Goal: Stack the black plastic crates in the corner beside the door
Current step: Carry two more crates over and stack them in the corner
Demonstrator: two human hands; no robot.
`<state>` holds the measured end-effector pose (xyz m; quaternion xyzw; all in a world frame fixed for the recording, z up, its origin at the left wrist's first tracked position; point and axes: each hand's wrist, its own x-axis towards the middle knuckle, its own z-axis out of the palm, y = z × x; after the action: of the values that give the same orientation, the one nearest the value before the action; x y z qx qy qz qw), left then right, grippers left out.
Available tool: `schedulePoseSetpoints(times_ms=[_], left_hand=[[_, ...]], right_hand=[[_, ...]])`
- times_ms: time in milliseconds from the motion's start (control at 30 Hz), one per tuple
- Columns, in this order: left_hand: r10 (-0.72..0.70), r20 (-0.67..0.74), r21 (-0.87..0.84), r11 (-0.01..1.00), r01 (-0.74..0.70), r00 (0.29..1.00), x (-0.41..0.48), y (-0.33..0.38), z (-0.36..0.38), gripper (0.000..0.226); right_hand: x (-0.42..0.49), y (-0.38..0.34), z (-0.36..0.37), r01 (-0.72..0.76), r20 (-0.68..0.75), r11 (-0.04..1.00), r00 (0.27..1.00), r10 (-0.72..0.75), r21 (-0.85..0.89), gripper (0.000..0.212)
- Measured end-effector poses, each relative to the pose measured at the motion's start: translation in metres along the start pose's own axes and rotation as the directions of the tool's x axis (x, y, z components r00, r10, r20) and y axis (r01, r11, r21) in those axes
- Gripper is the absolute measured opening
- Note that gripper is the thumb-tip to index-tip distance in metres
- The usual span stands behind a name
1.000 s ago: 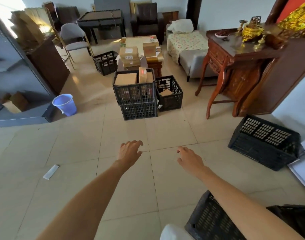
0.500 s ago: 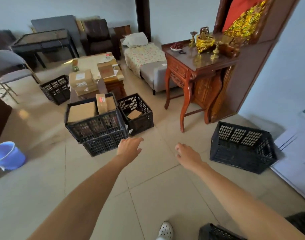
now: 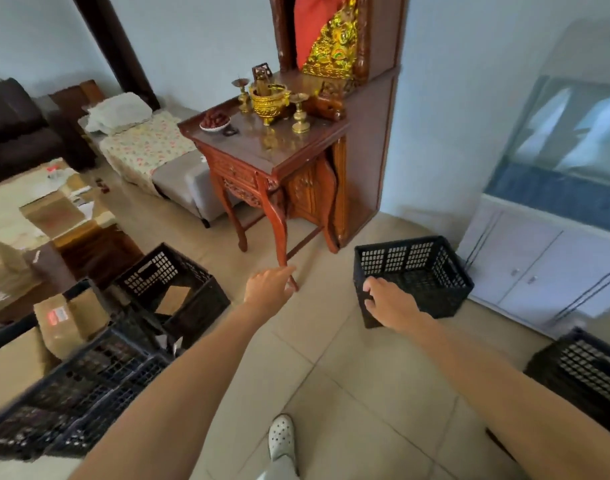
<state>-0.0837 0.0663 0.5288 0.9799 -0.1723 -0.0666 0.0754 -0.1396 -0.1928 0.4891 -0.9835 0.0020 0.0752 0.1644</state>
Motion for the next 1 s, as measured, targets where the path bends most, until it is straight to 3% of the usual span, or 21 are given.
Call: schedulePoseSetpoints(times_ms=[200, 400, 667, 833, 1000], left_hand=[[0.201, 0.057, 0.078, 0.976, -0.205, 0.978, 0.154, 0.023, 0.010, 0.043], [0.357, 0.111, 0.074, 0.928, -0.366, 0.927, 0.304, 0.048, 0.012, 0.035], [0.616, 0.254, 0.184, 0.726, -0.663, 0.745, 0.446, 0.122, 0.048, 0.030], [0.678, 0.313, 0.144, 0.658, -0.739, 0.665, 0.519, 0.178, 0.086, 0.024], [0.700, 0.320, 0.103, 0.645, -0.758, 0.639, 0.586, 0.221, 0.110, 0.021]], right_hand=[[0.080, 0.069, -0.021, -0.214, -0.055, 0.976, 0.975, 0.216, 0.042, 0.023], [0.158, 0.126, -0.044, -0.390, 0.001, 0.917, 0.920, 0.392, 0.085, 0.027], [0.202, 0.198, -0.043, -0.598, 0.049, 0.780, 0.798, 0.600, 0.187, 0.028], [0.226, 0.270, -0.028, -0.711, 0.129, 0.679, 0.702, 0.700, 0.182, 0.036], [0.251, 0.329, -0.021, -0.775, 0.196, 0.605, 0.631, 0.750, 0.182, 0.033]])
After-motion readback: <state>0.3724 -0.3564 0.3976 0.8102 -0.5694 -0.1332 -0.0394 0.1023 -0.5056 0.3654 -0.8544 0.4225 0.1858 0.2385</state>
